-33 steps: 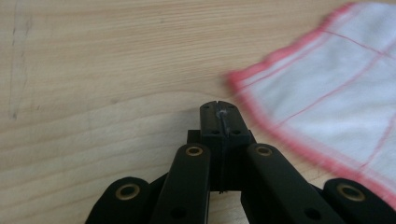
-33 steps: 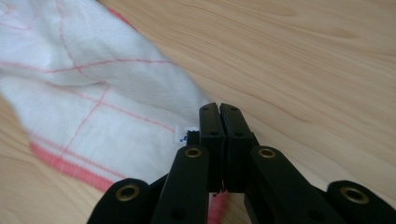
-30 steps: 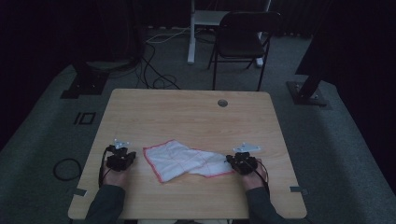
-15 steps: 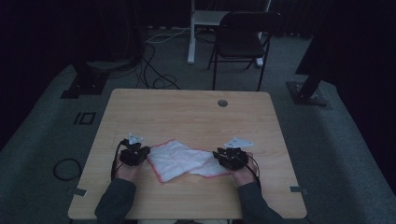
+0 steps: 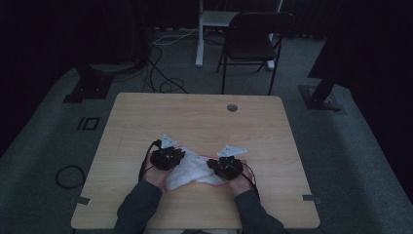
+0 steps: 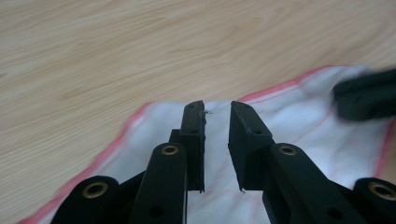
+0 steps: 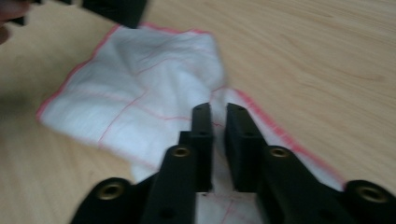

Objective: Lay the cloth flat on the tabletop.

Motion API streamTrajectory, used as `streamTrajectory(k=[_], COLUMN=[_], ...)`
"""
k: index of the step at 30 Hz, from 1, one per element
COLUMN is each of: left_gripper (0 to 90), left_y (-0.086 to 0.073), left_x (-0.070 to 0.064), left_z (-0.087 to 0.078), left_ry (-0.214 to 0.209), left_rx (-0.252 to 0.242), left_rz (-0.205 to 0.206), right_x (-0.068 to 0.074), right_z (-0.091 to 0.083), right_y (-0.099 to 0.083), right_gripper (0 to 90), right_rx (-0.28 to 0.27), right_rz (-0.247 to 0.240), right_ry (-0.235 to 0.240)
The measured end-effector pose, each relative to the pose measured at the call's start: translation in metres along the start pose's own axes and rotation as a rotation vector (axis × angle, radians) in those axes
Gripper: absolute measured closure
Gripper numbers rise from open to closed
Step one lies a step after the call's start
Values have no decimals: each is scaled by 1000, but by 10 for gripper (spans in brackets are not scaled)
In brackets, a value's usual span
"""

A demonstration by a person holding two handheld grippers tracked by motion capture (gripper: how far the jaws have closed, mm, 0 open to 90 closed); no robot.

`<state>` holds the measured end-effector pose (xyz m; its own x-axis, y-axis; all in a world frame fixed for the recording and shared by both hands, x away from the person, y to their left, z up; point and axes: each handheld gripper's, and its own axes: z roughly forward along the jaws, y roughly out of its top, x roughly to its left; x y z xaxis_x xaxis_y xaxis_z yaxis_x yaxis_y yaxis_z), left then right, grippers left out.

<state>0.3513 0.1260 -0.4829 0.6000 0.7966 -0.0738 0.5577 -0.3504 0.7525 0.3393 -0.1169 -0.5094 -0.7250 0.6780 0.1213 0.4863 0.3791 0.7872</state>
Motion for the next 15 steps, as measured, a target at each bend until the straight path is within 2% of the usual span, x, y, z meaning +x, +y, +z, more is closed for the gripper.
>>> streamTrajectory(k=[1,2,4,5,7,8,9,11,15], left_gripper=[759,758,756,756,754,754,755,766,772], left_y=[1,2,2,0,-4,-7,-7,-16,-25], left_x=[-7,-16,-20,-27,-32,-34,-34,-36,-35], left_z=[3,7,11,17,23,26,26,31,29], left_ry=[-12,-25,-32,-42,-51,-42,-42,-30,-28], left_rx=[1,10,15,33,53,77,77,118,131], left_rz=[10,31,39,53,64,78,78,79,61], right_x=[7,10,12,17,20,22,22,22,16], right_z=[-1,-1,-1,1,2,2,2,1,-4], right_y=[-6,-8,-11,-16,-19,-21,-21,-21,-10], right_gripper=[863,864,864,864,861,858,848,838,808], right_rx=[0,1,5,15,24,27,32,29,8], right_rz=[-25,-28,-40,-46,-51,-60,-63,-65,-58], right_ry=[16,21,31,44,58,62,70,73,36])
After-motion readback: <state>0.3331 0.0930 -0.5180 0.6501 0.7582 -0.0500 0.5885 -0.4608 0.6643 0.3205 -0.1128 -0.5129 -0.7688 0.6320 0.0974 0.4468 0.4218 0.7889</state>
